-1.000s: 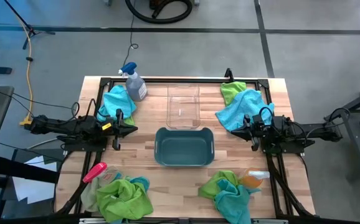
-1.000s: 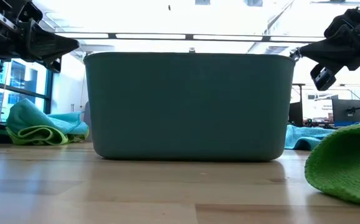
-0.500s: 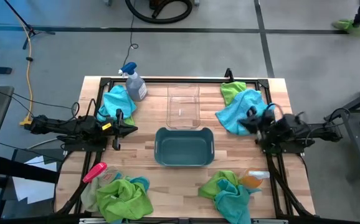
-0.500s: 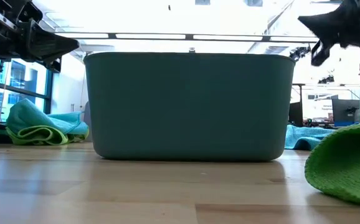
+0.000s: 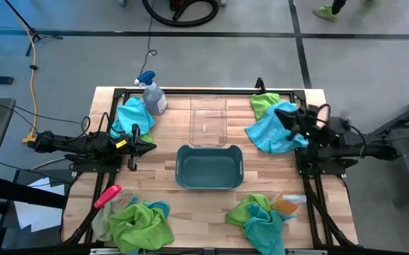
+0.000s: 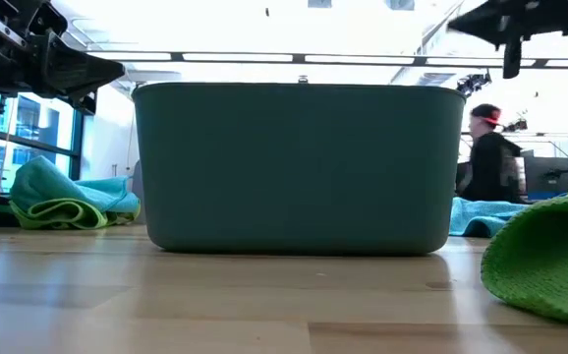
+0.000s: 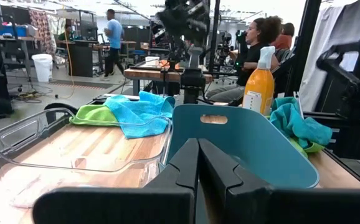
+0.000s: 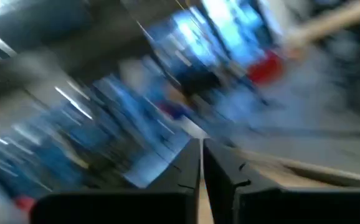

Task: Sort microfiber towel by color & place in baskets
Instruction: Put the blue microfiber towel into the transparent bin

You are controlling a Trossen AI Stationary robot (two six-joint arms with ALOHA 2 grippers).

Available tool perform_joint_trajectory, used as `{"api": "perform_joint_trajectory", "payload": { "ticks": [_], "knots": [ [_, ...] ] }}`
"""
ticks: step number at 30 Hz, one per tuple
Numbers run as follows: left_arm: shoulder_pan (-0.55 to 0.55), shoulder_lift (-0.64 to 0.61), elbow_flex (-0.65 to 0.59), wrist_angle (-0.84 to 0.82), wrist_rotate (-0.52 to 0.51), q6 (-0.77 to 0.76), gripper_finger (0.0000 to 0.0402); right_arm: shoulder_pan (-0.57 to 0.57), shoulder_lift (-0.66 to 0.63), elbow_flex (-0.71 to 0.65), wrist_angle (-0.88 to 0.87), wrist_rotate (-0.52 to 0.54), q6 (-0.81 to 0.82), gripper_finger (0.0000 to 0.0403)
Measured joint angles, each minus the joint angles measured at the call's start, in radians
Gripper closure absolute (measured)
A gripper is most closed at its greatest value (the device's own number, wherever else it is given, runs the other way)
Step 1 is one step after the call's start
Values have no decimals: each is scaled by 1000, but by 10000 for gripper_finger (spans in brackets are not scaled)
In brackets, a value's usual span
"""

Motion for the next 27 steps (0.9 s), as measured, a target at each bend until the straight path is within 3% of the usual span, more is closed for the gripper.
{"api": "perform_joint_trajectory", "payload": {
  "ticks": [6,11,14,19,27],
  "knots": [
    [0,0,0,0,0,0,402,-203,307,214,-337,-94,23,257],
    [0,0,0,0,0,0,401,-365,522,289,-507,-156,97,147],
    [0,0,0,0,0,0,401,-451,635,318,-628,-172,196,105],
    [0,0,0,0,0,0,401,-533,774,316,-705,-190,396,89],
    [0,0,0,0,0,0,402,-548,941,292,-686,-205,647,89]
  ]
}}
